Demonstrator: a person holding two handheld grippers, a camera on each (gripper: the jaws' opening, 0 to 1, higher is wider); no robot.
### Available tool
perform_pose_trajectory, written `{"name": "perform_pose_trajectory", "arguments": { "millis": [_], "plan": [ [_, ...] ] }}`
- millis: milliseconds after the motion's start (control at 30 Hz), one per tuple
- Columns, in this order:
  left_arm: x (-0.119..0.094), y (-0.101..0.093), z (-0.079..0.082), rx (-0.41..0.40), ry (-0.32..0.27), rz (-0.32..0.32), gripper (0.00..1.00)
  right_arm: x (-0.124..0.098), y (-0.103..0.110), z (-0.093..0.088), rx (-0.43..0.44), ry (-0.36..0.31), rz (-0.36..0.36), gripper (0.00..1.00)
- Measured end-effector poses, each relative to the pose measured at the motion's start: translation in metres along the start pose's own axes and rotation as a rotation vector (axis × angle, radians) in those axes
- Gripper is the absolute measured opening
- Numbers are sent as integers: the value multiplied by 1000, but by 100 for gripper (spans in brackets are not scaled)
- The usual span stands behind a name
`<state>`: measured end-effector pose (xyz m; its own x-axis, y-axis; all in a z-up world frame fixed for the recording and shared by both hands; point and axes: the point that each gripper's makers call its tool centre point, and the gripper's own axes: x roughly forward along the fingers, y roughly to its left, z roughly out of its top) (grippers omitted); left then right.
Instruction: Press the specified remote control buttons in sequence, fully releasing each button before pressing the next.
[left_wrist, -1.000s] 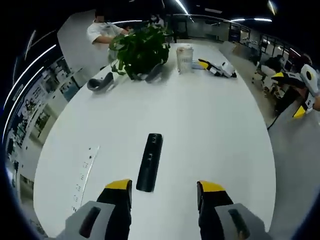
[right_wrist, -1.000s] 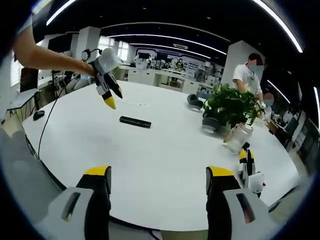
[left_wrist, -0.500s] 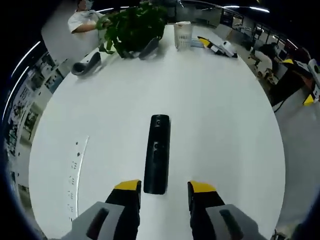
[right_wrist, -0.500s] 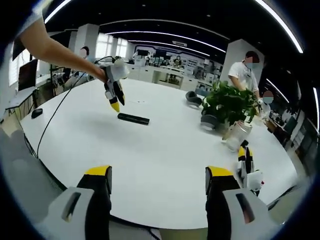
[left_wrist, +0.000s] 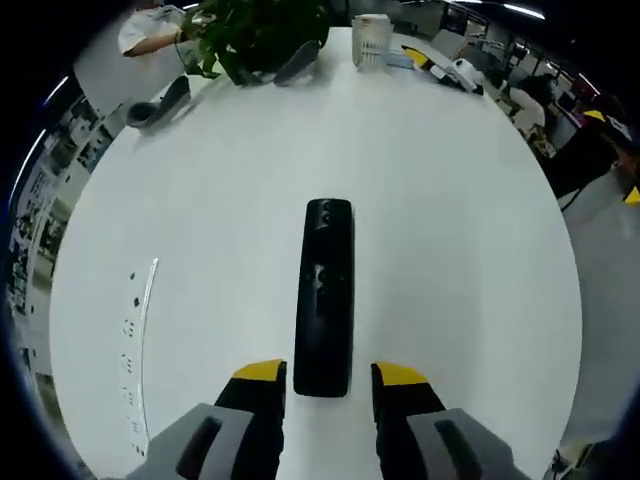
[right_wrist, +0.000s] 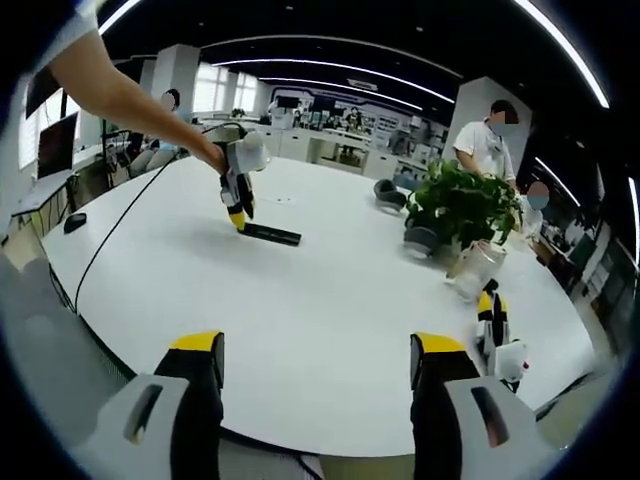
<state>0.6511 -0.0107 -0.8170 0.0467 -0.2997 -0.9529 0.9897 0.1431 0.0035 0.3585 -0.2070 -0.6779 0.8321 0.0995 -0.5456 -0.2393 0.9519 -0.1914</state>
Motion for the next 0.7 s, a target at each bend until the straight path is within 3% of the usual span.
{"name": "perform_pose_trajectory", "arguments": {
  "millis": [533,700],
  "plan": [
    [12,5,-5,-60,27,-3,25,2,1,-3,-6,12,9,77],
    [12,2,-5,-36,32,-1,24,2,1,-3,-9,15,10,77]
  ]
}}
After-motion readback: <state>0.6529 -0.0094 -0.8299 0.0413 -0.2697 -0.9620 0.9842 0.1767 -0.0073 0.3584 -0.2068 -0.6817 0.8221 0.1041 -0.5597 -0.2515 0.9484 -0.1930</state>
